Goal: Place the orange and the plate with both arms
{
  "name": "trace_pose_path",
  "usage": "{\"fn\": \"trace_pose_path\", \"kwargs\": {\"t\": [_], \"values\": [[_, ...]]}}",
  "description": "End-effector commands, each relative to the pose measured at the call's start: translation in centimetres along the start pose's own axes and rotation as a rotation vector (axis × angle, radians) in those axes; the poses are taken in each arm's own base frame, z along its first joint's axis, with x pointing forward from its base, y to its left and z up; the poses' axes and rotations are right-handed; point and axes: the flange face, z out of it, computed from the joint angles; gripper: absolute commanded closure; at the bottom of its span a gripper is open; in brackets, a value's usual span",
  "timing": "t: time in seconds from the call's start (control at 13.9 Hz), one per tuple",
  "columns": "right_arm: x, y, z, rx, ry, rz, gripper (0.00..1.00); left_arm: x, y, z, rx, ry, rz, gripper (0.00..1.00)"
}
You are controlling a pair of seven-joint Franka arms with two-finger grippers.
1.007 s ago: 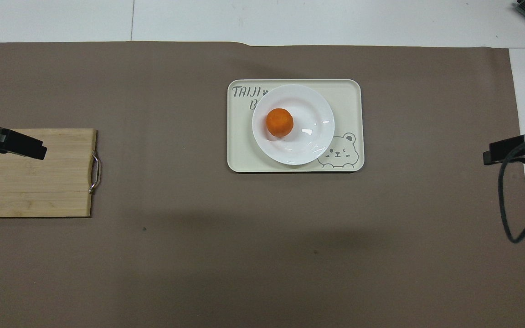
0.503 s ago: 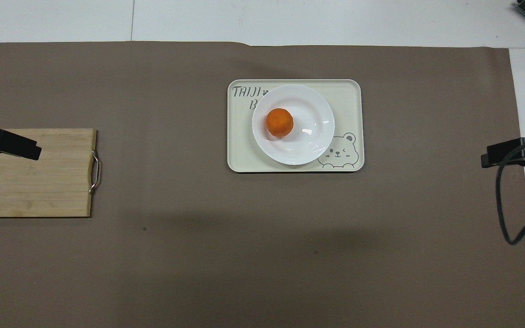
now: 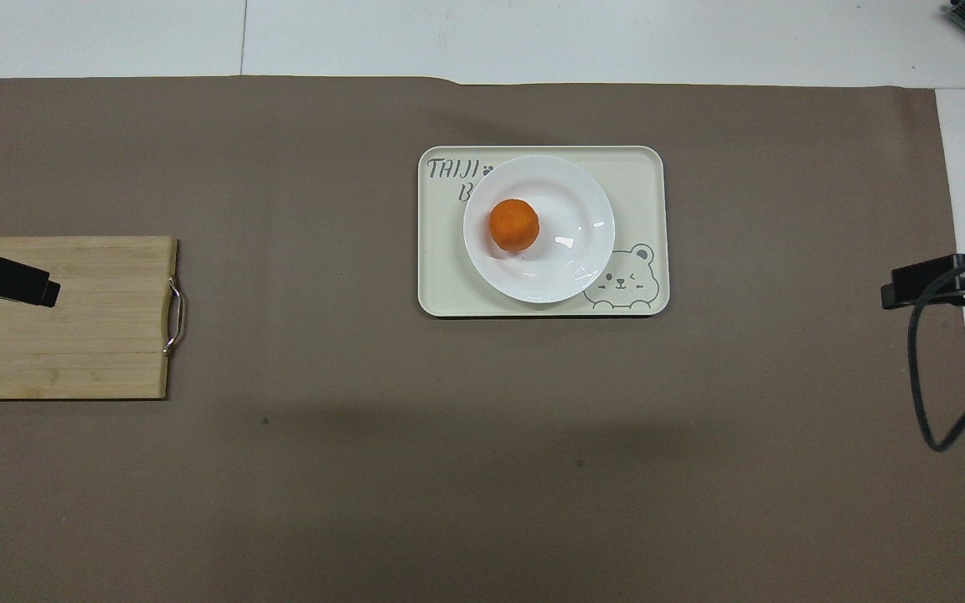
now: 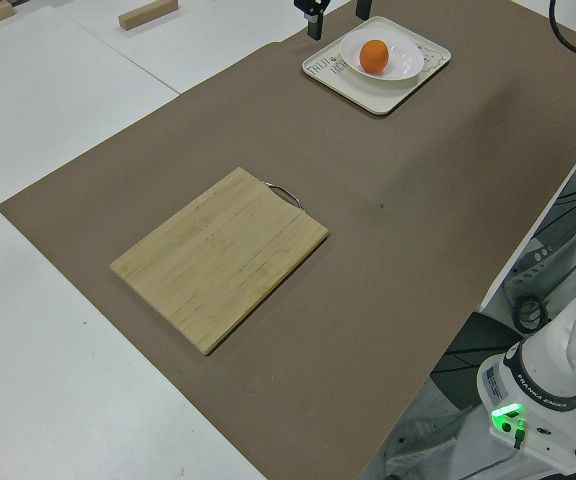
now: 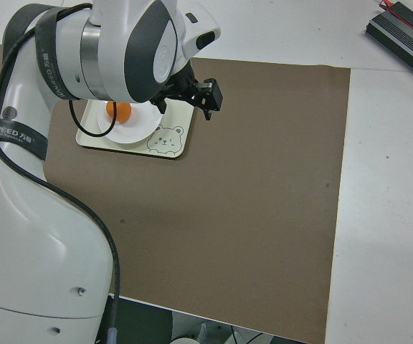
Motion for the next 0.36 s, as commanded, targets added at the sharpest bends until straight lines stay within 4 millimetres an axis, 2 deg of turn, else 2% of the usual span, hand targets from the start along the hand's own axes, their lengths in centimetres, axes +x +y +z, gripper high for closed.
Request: {"fn": "trace_pose_path", "kwargs": {"t": [0.0,0.29], "values": [[-0.47,0.24,-0.05,-0.013,0.016,-0.013,0.0,-0.56,0.16,-0.02,-0.007,0.014,0.015,0.0],[-0.53,0.31,0.0,-0.019,0.01,-0.015,0.0,-0.54,0.25,-0.02,-0.006,0.014,0.017,0.0]]}}
